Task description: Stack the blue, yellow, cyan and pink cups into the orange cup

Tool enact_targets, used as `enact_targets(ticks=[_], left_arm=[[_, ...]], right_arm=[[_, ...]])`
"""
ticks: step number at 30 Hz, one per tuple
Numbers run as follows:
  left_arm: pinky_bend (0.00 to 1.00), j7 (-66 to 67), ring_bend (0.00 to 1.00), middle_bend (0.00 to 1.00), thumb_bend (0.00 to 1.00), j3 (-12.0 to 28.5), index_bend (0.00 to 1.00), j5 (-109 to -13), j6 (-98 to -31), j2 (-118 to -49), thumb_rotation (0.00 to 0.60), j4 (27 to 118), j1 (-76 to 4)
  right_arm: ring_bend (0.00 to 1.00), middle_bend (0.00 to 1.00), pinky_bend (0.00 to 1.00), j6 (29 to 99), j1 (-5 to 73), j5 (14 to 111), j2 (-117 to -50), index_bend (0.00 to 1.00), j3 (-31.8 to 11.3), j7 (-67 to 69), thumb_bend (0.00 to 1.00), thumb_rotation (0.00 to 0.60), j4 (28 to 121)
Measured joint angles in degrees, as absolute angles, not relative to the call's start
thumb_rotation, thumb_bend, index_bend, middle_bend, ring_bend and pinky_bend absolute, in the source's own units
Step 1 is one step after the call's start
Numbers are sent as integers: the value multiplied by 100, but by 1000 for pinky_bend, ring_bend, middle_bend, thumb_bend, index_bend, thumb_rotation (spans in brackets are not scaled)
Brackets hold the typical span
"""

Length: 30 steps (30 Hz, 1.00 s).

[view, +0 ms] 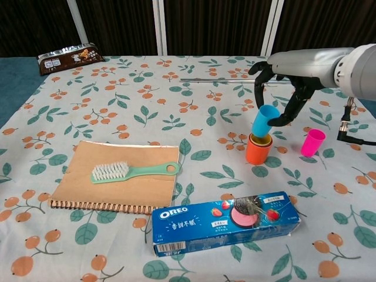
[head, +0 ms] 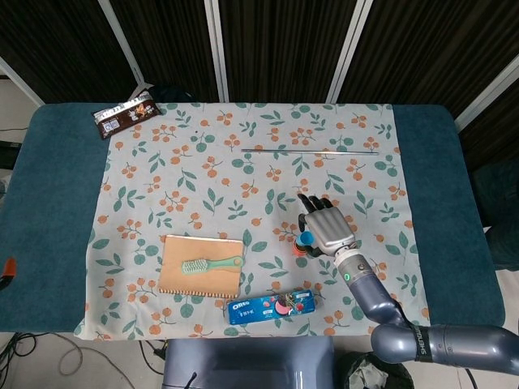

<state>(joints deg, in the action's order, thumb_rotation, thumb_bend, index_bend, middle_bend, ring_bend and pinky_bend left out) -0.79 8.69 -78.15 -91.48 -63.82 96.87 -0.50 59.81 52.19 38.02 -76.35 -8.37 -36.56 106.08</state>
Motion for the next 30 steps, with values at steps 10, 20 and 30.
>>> enact_targets(ticks=[10,20,30], left_arm=[[98,-77,0,29,349,869,133,-7813,-9152,-6381,600,9685,-48],[102,-72,0,29,349,869,133,-7815,-9159,-6380,600,9684,-45],[112,-72,0,29,364,874,133,-7805,-9147,-6376,600,9687,-51]], right_arm=[[90,0,148,5936,5221,3773,-7652,514,-749,-3659,392,600,10541],[90,0,148,5915,5228,3784,-7721,399,-666,-3689,392,600,10492],[90,0,148,5911,5236,3764,-7738,101,-599,-3739,392,600,10456]])
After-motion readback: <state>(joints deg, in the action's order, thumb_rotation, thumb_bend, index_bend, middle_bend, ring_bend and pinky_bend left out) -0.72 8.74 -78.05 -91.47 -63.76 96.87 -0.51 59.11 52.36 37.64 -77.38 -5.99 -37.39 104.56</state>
